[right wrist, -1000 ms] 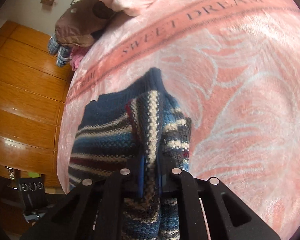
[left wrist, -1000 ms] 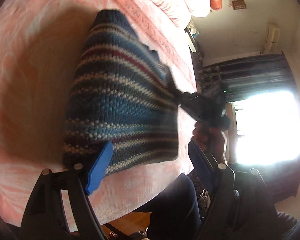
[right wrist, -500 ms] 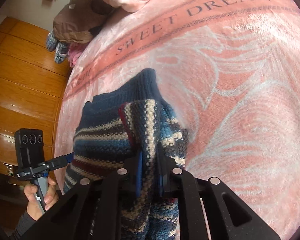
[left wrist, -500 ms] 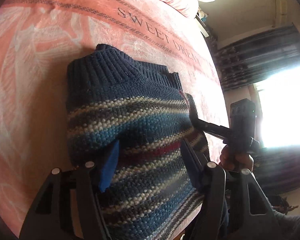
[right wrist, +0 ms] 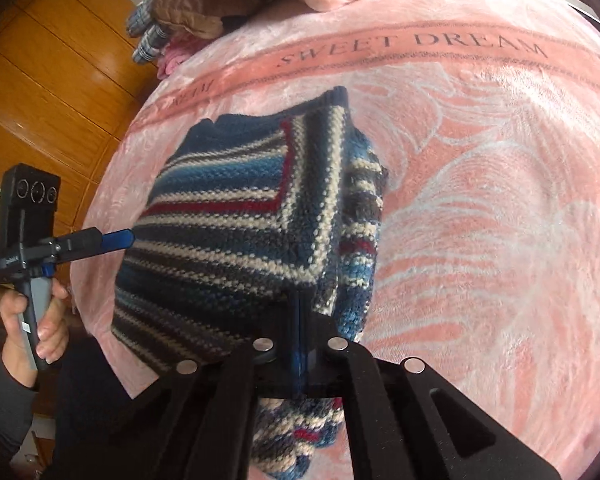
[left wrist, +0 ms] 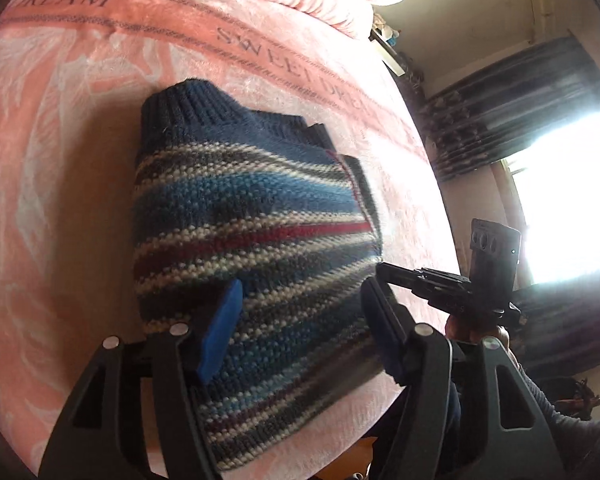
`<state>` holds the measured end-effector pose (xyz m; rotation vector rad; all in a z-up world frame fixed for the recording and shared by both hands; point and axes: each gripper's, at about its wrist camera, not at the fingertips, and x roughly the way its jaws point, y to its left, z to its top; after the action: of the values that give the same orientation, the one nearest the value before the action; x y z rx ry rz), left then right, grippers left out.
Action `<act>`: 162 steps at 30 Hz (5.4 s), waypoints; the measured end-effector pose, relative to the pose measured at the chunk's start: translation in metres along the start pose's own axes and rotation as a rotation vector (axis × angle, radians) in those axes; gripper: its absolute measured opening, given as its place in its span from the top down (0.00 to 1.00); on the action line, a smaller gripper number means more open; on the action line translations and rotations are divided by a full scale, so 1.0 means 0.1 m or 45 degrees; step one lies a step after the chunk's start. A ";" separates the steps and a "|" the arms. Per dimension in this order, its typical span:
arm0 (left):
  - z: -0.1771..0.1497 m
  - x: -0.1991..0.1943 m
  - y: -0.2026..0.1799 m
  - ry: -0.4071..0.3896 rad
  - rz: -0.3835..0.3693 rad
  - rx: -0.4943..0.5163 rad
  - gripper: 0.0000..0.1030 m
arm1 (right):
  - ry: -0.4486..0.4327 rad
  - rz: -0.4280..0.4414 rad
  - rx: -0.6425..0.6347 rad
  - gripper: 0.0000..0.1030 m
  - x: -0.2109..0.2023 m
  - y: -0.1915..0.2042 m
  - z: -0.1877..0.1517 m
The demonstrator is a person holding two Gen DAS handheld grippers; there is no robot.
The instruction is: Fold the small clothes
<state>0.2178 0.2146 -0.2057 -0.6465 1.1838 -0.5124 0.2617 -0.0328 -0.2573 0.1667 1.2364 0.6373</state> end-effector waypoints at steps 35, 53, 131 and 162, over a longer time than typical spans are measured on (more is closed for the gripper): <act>-2.05 -1.44 -0.91 -0.264 0.771 0.181 0.03 | -0.228 -0.585 -0.038 0.04 -1.32 1.07 -1.78; -2.75 -2.47 -2.35 -0.434 0.799 0.273 0.03 | -0.449 -0.716 -0.158 0.04 -2.60 2.34 -2.14; -2.64 -2.14 -2.34 -0.385 0.885 0.260 0.03 | -0.480 -0.699 -0.217 0.04 -2.37 2.48 -2.06; -2.63 -2.13 -2.30 -0.375 0.897 0.251 0.03 | -0.458 -0.675 -0.205 0.04 -2.27 2.44 -2.02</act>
<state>-0.1048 0.1437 0.0359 -0.1018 0.9825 0.0658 -0.0526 0.0011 -0.0287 -0.1742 0.8255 0.2268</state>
